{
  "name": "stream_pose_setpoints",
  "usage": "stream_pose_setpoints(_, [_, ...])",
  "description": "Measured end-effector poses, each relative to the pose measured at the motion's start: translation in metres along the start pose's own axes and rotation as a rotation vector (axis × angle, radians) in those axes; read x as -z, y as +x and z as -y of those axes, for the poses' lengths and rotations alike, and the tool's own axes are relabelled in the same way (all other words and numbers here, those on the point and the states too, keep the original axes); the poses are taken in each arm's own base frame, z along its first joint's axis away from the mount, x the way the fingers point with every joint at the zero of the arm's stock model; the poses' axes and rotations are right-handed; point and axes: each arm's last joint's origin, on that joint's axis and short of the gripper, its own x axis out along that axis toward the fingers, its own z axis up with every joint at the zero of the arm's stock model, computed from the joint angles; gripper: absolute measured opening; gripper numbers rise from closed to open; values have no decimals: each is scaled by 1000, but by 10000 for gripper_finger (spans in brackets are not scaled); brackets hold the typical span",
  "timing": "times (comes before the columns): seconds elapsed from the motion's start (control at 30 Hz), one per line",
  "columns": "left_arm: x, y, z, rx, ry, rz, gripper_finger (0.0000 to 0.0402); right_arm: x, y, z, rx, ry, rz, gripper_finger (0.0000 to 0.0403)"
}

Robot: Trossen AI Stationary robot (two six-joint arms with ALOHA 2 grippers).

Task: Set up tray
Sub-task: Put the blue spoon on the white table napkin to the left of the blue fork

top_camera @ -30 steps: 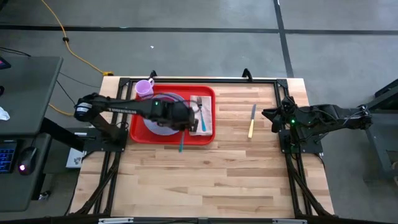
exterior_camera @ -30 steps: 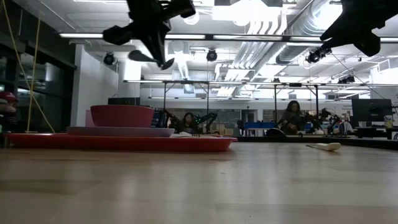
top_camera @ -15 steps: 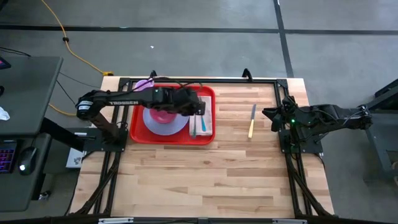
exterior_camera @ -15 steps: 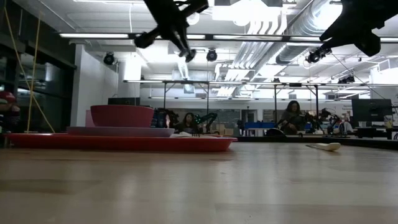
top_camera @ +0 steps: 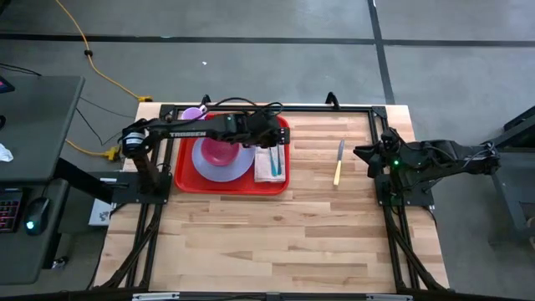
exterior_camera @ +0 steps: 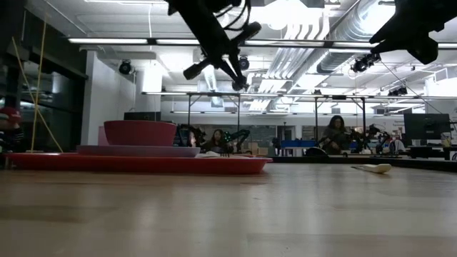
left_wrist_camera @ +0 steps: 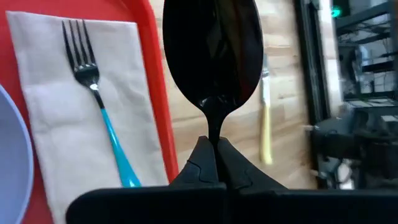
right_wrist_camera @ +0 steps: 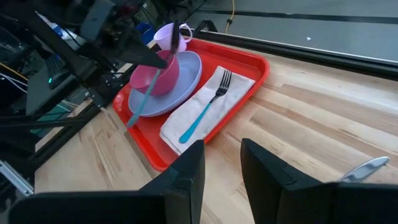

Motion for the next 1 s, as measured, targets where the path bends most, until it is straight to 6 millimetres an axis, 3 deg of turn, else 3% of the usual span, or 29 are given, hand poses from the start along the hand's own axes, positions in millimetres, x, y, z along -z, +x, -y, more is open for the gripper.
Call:
stream_pose_setpoints(0.37, [-22,40,-15,-205,16,-54,10,0,0,0,-14,0,-16,82])
stream_pose_setpoints(0.77, [-26,54,-34,-336,-44,-95,10,0,0,0,-13,-1,-15,82])
stream_pose_setpoints(1.0, [-27,74,-42,-359,-62,-114,10,1,0,0,-14,-1,-17,82])
